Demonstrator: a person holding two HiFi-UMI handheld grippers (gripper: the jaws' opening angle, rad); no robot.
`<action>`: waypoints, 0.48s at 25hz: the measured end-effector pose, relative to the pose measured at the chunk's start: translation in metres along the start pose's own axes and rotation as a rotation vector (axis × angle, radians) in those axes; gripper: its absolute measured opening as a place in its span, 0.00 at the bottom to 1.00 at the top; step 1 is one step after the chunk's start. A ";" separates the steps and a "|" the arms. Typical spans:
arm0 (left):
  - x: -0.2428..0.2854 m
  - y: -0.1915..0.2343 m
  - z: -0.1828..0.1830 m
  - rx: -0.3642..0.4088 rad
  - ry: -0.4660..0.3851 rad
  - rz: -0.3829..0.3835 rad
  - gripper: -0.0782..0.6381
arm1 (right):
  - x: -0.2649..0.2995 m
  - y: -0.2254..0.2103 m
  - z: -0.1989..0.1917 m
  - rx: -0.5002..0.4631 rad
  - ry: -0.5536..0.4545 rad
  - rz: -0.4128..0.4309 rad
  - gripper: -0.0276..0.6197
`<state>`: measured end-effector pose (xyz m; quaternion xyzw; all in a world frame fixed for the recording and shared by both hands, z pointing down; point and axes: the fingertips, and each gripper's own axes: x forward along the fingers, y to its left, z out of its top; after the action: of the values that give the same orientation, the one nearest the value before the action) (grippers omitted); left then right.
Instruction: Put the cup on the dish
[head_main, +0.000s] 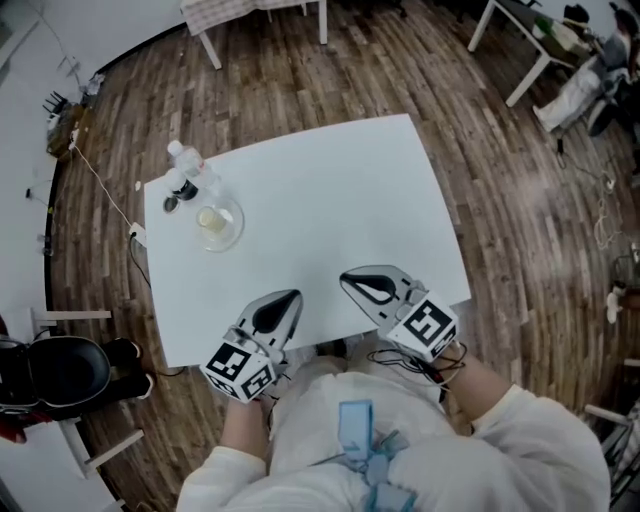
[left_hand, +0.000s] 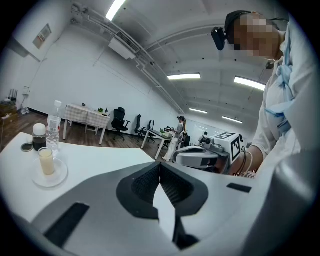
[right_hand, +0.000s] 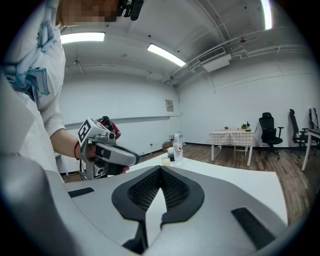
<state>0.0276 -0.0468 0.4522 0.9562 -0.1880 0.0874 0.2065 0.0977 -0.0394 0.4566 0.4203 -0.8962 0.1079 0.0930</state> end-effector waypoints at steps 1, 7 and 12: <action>0.001 -0.001 0.000 -0.002 0.002 -0.002 0.11 | -0.002 -0.001 0.000 0.000 0.002 0.002 0.09; 0.006 -0.007 -0.002 -0.017 -0.001 -0.020 0.11 | -0.006 0.004 -0.003 -0.015 0.041 0.023 0.09; 0.004 -0.009 -0.002 -0.023 -0.003 -0.023 0.11 | -0.006 0.008 -0.005 -0.034 0.059 0.034 0.09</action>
<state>0.0348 -0.0399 0.4519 0.9560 -0.1782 0.0816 0.2181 0.0951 -0.0287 0.4585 0.3999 -0.9018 0.1065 0.1245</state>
